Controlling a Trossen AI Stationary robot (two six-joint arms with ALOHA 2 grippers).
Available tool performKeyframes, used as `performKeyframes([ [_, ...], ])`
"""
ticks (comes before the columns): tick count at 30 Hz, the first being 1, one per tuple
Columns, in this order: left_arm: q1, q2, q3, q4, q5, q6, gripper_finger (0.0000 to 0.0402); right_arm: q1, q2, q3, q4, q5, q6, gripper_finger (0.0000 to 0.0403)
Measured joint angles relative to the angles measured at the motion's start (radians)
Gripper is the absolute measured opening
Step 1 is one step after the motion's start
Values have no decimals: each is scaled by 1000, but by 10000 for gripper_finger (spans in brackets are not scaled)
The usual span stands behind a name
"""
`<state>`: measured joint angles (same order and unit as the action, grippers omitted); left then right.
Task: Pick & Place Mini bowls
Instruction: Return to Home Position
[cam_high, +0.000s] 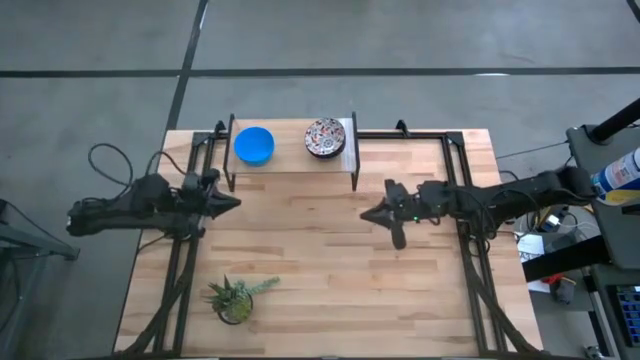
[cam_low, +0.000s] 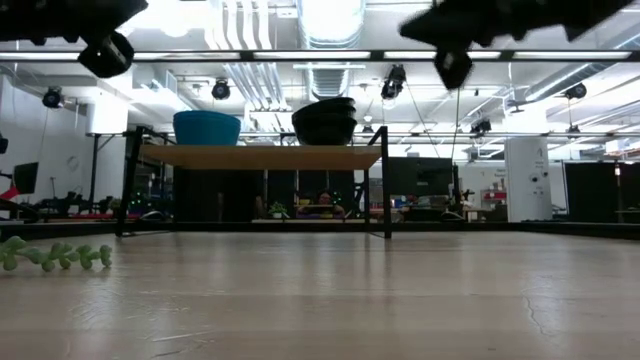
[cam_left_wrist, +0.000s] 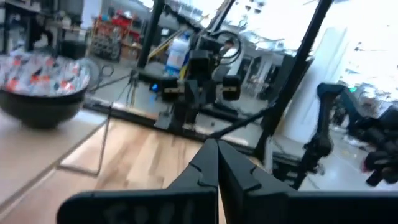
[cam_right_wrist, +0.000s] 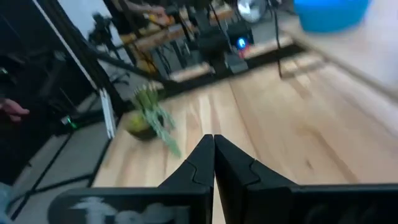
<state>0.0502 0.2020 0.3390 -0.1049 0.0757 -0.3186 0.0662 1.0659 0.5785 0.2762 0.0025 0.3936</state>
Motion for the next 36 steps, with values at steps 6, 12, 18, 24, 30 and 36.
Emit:
performKeyframes([
  [6,-1,-28,-94,0,13,-42,0,1,-94,-148,67,0,-4,8],
  [12,-1,-56,-199,152,28,-16,0,0,-127,-290,426,1,-140,8],
  [18,-1,-105,-271,238,42,0,0,-1,-129,-414,576,0,-116,9],
  [24,-1,-168,-299,234,85,4,0,0,-158,-484,634,-28,-128,9],
  [30,-1,-202,-300,209,90,11,0,-1,-229,-550,628,-26,-116,9],
  [36,-1,-202,-293,200,90,32,0,-2,-357,-570,521,-10,-133,9],
])
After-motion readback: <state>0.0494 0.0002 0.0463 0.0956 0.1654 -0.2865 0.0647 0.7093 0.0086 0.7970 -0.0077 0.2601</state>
